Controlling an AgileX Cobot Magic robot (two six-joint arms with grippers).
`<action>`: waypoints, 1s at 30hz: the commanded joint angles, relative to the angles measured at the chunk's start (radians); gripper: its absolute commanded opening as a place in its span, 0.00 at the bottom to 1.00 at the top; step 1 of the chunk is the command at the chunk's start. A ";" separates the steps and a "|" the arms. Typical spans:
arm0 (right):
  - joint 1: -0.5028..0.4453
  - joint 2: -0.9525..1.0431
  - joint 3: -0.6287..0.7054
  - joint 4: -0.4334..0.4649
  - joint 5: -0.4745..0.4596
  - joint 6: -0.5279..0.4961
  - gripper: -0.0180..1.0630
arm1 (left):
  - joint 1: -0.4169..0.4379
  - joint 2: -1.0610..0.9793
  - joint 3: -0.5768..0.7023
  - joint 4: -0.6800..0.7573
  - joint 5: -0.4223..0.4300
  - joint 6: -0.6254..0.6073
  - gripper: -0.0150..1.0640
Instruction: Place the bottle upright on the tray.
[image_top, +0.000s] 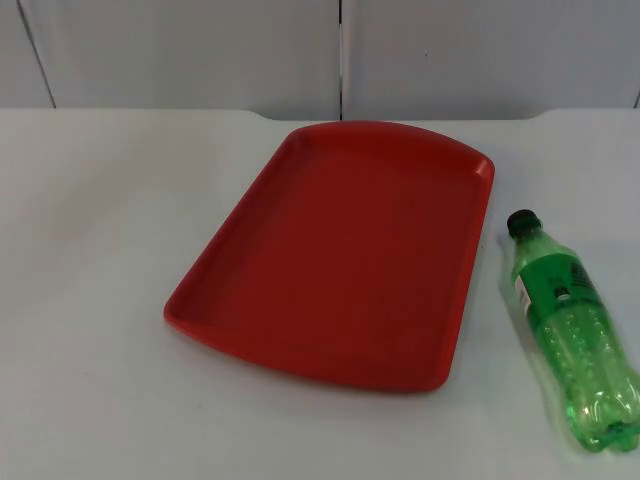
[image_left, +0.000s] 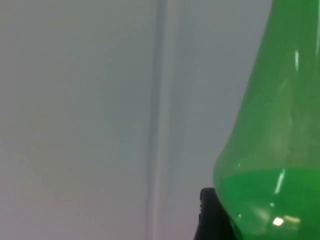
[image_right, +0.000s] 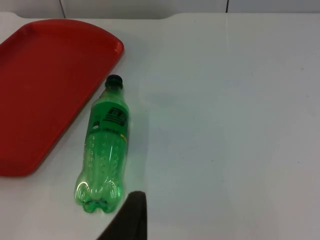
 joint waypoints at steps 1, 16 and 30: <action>-0.006 -0.003 0.002 0.000 -0.005 0.000 0.99 | 0.018 0.027 0.001 0.263 -0.130 -0.220 0.01; -0.006 -0.003 0.002 0.000 -0.005 0.000 0.99 | 0.094 0.253 -0.003 0.439 -0.396 -0.093 0.01; -0.006 -0.003 0.002 0.000 -0.005 0.000 0.99 | 0.094 0.422 -0.003 0.254 -0.633 0.033 0.01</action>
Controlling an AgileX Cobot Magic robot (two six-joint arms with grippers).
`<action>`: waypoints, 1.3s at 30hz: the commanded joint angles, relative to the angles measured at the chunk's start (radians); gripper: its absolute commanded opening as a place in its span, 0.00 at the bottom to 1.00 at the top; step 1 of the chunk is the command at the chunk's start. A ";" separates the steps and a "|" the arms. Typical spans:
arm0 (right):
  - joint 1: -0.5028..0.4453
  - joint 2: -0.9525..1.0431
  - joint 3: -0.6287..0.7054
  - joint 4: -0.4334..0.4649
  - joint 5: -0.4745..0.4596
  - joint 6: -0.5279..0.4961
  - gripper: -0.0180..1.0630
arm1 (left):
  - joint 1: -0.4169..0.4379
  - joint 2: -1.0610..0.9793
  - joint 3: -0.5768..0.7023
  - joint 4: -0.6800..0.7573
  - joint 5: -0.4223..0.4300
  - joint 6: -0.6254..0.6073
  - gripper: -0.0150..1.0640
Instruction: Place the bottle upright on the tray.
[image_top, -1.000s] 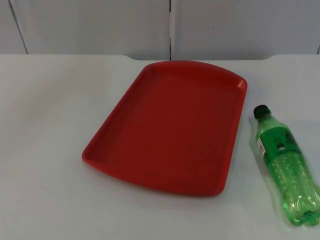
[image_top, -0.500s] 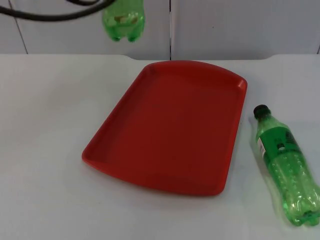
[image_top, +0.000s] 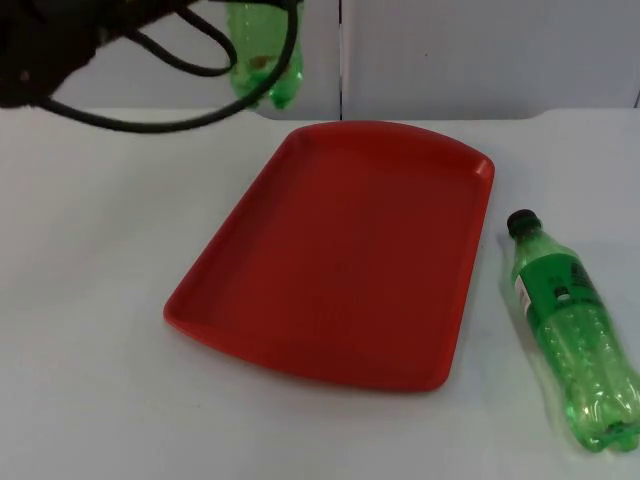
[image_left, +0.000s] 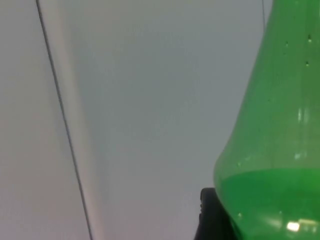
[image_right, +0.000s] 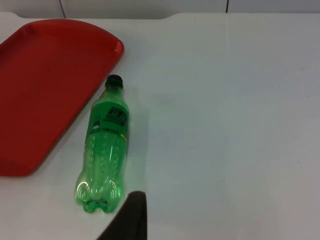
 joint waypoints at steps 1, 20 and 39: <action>-0.006 -0.003 0.002 0.000 -0.005 0.000 0.99 | 0.001 0.043 -0.003 -0.041 -0.087 0.017 0.01; -0.006 -0.003 0.002 0.000 -0.005 0.000 0.99 | 0.001 0.358 -0.226 -0.019 -0.150 0.024 0.01; -0.006 -0.003 0.002 0.000 -0.005 0.000 0.99 | 0.001 0.538 -0.343 0.033 -0.150 0.018 0.01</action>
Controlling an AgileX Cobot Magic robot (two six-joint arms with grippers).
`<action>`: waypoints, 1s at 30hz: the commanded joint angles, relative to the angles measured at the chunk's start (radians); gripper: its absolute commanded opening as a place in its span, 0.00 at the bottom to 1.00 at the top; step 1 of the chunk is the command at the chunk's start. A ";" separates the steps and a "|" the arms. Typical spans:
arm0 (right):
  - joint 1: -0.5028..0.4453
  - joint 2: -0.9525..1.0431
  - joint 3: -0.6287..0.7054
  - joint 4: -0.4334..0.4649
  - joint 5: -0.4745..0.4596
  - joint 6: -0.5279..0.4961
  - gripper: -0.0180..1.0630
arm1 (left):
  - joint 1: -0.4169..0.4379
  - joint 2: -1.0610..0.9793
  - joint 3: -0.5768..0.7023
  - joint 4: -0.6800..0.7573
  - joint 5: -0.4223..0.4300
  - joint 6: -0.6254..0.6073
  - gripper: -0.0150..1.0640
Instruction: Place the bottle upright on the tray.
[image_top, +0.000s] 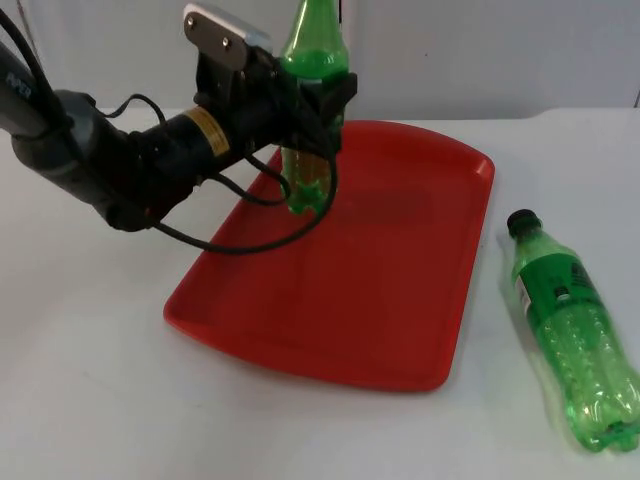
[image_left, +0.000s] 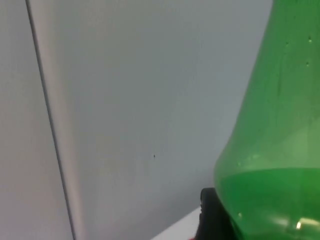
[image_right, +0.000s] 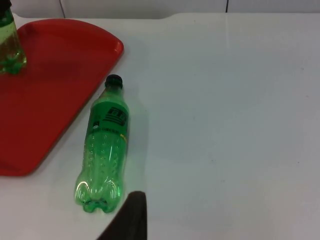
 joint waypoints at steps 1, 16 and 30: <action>-0.006 -0.003 0.002 0.000 -0.005 0.002 0.99 | 0.001 0.005 -0.005 0.024 -0.022 -0.007 0.01; -0.006 -0.003 0.002 0.000 -0.005 0.002 0.99 | 0.001 0.007 -0.005 0.090 -0.030 -0.036 0.48; -0.006 -0.003 0.002 0.000 -0.005 0.002 0.99 | 0.001 0.007 -0.005 0.091 -0.030 -0.071 0.85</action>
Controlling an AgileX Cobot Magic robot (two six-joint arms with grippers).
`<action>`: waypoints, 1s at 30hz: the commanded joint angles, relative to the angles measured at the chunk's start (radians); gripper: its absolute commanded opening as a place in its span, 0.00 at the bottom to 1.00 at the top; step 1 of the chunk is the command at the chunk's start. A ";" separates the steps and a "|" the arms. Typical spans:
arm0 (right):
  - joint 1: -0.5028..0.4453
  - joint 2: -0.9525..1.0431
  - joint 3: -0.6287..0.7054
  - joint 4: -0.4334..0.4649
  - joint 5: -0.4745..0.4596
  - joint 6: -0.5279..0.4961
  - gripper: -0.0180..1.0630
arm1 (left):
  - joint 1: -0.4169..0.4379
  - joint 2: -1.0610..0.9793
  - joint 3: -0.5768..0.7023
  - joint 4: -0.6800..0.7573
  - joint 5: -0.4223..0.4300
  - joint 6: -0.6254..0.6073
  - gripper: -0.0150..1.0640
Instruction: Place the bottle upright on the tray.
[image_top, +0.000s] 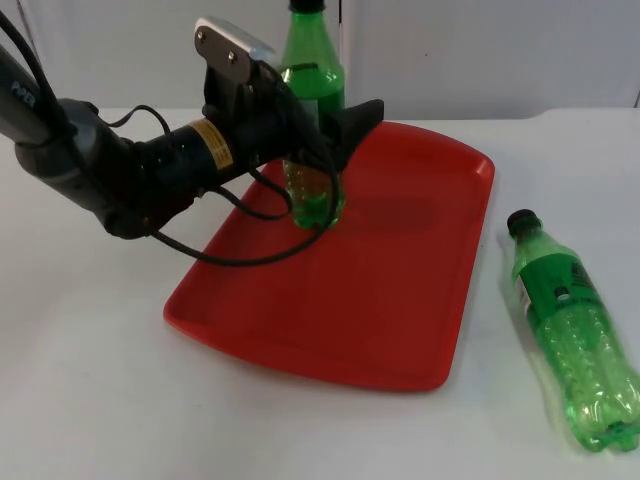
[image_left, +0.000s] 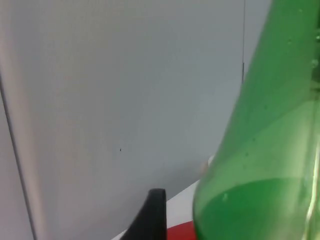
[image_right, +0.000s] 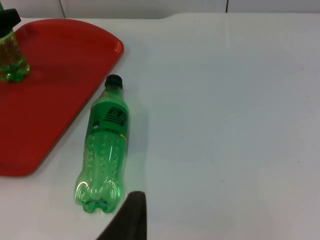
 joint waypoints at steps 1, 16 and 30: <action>-0.006 -0.003 0.002 0.000 -0.005 0.002 0.99 | 0.001 -0.002 -0.005 0.011 -0.006 -0.008 0.85; -0.006 -0.003 0.002 0.000 -0.005 0.002 0.99 | 0.054 -0.002 -0.003 0.209 -0.006 -0.112 0.85; -0.006 -0.003 0.002 0.000 -0.005 0.002 0.99 | 0.182 -0.002 -0.003 0.526 -0.063 -0.233 0.85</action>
